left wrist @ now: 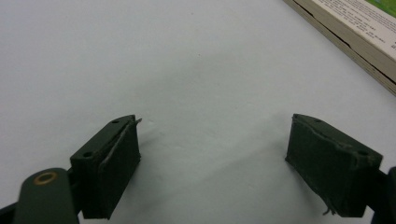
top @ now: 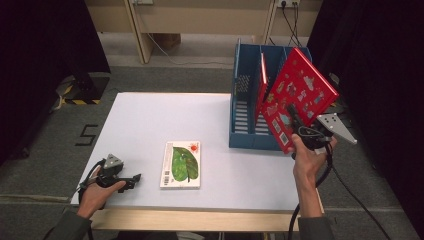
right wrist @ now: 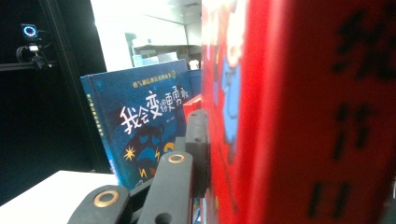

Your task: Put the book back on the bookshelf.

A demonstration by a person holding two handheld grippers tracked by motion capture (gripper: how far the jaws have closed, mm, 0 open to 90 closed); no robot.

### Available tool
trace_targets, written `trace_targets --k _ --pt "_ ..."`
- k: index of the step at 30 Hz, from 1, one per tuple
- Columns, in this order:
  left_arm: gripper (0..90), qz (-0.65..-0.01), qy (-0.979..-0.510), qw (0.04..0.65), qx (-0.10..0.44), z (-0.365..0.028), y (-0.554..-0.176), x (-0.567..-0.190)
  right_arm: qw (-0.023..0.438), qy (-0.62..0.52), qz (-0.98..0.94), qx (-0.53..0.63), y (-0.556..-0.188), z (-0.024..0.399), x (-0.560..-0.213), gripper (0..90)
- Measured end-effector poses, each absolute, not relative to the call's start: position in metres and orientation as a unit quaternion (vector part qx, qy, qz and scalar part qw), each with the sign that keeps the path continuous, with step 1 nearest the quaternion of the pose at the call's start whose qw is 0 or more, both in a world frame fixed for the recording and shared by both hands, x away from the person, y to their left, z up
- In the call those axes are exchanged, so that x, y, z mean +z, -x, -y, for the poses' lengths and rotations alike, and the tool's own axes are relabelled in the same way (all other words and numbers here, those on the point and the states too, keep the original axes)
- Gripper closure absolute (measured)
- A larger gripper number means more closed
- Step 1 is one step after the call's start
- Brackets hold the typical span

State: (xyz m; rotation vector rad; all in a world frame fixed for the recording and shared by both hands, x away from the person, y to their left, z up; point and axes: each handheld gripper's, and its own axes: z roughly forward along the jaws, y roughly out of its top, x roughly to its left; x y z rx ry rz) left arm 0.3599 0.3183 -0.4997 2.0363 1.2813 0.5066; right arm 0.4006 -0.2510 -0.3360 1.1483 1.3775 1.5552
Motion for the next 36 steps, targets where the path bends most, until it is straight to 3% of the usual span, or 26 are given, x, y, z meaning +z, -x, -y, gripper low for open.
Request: trace_targets --k 22,36 --pt "15.7 -0.491 -0.78 0.336 0.195 -0.318 -0.36 -0.5 0.393 -0.464 -0.538 0.583 -0.419 0.257 -0.327 79.0" --pt "15.7 -0.491 -0.78 0.335 0.196 -0.318 -0.36 -0.5 0.415 -0.468 -0.548 0.555 -0.466 0.233 -0.326 79.0"
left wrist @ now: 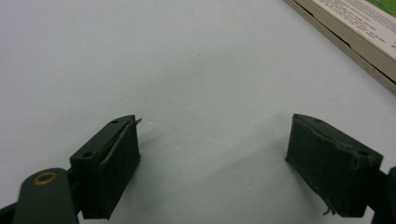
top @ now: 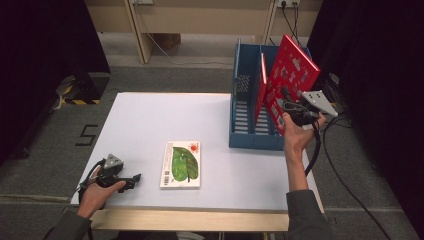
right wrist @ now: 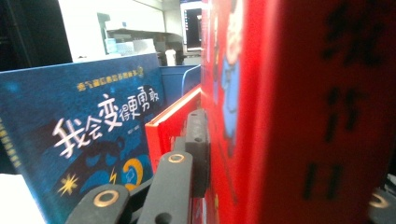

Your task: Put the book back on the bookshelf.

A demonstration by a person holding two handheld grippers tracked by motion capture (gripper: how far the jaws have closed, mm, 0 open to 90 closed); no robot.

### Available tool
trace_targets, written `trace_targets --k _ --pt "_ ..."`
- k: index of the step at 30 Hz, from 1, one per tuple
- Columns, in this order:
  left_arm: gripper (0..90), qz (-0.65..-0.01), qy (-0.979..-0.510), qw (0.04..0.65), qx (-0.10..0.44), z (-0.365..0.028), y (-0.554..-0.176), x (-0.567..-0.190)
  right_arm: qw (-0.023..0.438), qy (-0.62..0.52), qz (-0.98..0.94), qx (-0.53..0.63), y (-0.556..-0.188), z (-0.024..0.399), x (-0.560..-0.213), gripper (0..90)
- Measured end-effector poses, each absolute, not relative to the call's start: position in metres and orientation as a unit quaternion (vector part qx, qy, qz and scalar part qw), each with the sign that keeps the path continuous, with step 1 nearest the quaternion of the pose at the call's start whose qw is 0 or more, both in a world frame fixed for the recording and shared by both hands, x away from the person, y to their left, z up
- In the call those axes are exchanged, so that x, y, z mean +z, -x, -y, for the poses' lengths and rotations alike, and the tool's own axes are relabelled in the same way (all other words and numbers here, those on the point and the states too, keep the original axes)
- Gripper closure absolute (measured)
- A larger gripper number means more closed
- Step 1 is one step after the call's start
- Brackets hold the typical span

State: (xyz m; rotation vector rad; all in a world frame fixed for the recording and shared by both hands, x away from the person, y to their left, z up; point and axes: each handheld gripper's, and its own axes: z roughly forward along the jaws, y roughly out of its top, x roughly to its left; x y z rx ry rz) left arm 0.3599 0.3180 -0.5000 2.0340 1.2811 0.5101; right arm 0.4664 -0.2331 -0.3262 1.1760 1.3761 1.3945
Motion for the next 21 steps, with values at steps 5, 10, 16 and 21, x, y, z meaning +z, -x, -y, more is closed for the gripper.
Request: trace_targets --k 5,10,16,21 --pt "15.7 -0.491 -0.78 0.336 0.196 -0.318 -0.36 -0.5 0.413 -0.486 -0.539 0.55 -0.487 0.231 -0.332 79.0" --pt "15.7 -0.491 -0.78 0.335 0.195 -0.318 -0.36 -0.5 0.404 -0.498 -0.534 0.551 -0.503 0.227 -0.337 78.9" --pt "15.7 -0.491 -0.78 0.335 0.196 -0.318 -0.36 -0.5 0.408 -0.504 -0.545 0.532 -0.518 0.217 -0.344 78.9" --pt "15.7 -0.491 -0.78 0.335 0.196 -0.318 -0.36 -0.5 0.408 -0.507 -0.543 0.531 -0.529 0.217 -0.351 78.8"
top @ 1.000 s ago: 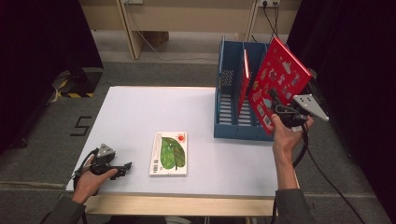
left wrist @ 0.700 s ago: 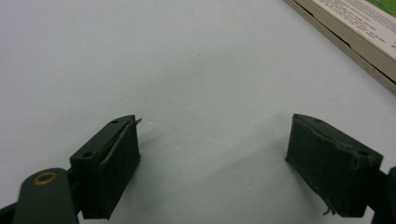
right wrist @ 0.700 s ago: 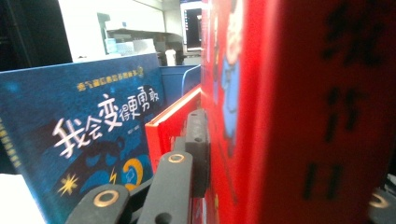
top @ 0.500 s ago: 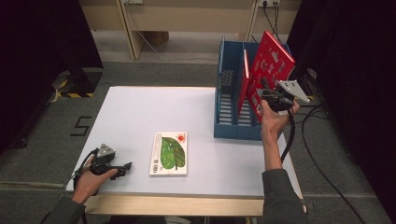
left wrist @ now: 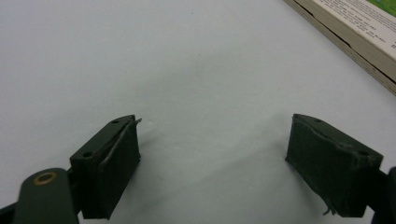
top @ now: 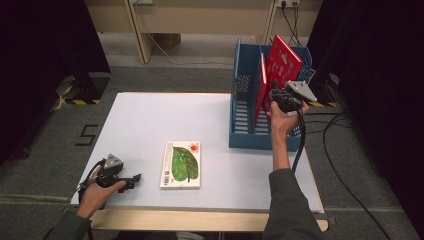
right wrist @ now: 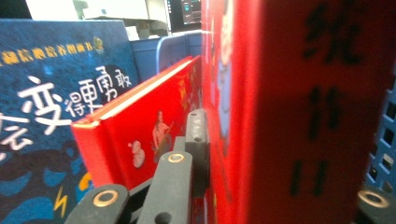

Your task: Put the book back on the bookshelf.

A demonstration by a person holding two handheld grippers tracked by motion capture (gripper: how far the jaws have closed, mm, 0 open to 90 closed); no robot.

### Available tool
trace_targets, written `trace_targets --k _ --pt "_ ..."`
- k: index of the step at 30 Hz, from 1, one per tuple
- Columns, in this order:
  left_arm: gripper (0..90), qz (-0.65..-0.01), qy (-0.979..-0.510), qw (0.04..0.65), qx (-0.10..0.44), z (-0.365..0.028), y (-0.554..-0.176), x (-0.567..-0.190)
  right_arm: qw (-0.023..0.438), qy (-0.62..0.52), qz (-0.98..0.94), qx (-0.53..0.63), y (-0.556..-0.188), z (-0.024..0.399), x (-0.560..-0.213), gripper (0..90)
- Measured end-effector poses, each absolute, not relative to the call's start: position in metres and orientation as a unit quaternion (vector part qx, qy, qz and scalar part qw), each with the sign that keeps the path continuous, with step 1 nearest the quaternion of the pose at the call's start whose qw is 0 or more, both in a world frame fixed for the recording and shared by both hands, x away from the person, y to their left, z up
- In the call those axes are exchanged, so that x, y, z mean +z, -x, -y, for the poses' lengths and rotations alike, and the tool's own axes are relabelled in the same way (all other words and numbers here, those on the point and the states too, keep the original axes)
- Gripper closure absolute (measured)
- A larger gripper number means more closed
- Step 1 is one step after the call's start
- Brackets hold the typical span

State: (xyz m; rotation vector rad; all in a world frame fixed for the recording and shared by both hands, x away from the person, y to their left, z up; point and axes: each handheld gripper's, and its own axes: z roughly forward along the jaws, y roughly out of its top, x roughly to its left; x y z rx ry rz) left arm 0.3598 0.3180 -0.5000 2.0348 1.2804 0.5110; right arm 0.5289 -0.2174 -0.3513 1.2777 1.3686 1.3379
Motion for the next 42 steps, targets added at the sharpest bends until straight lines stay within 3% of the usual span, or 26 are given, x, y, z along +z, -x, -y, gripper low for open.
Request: trace_targets --k 23,42 --pt "15.7 -0.491 -0.78 0.334 0.196 -0.318 -0.36 -0.5 0.388 -0.529 -0.556 0.511 -0.557 0.205 -0.367 76.7" --pt "15.7 -0.49 -0.781 0.334 0.196 -0.318 -0.36 -0.5 0.366 -0.544 -0.58 0.482 -0.558 0.203 -0.37 75.0"
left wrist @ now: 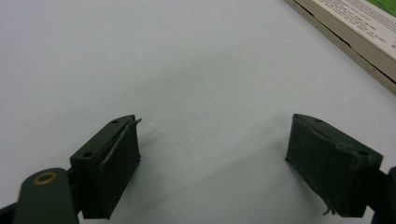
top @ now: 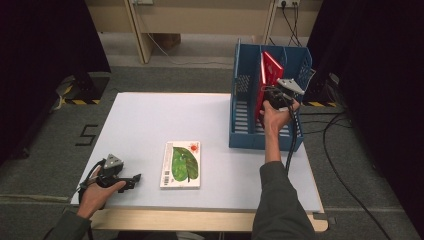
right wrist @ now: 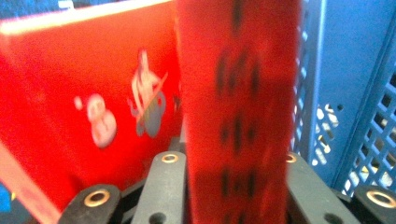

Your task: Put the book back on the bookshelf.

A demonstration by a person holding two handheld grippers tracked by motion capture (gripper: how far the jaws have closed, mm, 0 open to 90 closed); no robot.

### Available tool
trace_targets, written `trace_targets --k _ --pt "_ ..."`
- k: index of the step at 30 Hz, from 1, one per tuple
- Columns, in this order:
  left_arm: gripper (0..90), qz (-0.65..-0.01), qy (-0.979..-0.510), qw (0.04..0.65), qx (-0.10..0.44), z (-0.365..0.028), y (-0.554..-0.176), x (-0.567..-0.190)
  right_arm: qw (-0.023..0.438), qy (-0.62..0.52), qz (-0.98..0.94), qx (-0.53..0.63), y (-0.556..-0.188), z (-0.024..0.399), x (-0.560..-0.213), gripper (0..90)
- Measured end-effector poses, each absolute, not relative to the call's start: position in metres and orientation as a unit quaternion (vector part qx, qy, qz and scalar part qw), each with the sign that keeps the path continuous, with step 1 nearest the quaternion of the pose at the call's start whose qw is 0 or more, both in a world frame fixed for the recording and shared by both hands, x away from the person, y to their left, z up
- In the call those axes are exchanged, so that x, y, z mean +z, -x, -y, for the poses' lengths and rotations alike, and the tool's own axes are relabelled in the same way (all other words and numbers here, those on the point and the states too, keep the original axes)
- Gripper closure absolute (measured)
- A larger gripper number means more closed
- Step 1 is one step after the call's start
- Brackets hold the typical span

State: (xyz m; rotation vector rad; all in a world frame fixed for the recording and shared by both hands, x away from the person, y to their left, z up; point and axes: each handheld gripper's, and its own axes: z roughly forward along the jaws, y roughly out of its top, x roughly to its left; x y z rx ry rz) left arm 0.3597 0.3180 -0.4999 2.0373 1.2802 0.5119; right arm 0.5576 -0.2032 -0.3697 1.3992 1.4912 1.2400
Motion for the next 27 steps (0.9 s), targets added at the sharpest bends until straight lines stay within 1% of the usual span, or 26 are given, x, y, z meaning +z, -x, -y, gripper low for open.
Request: trace_targets --k 6,12,17,27 --pt "15.7 -0.49 -0.78 0.335 0.197 -0.318 -0.36 -0.5 0.35 -0.544 -0.585 0.489 -0.554 0.204 -0.376 72.1" --pt "15.7 -0.491 -0.78 0.335 0.197 -0.318 -0.359 -0.5 0.358 -0.527 -0.6 0.484 -0.544 0.204 -0.368 69.9" --pt "15.7 -0.492 -0.779 0.335 0.197 -0.318 -0.359 -0.5 0.336 -0.529 -0.584 0.515 -0.533 0.211 -0.371 66.6" --pt "15.7 -0.492 -0.779 0.335 0.197 -0.318 -0.359 -0.5 0.324 -0.521 -0.597 0.516 -0.517 0.217 -0.374 64.6"
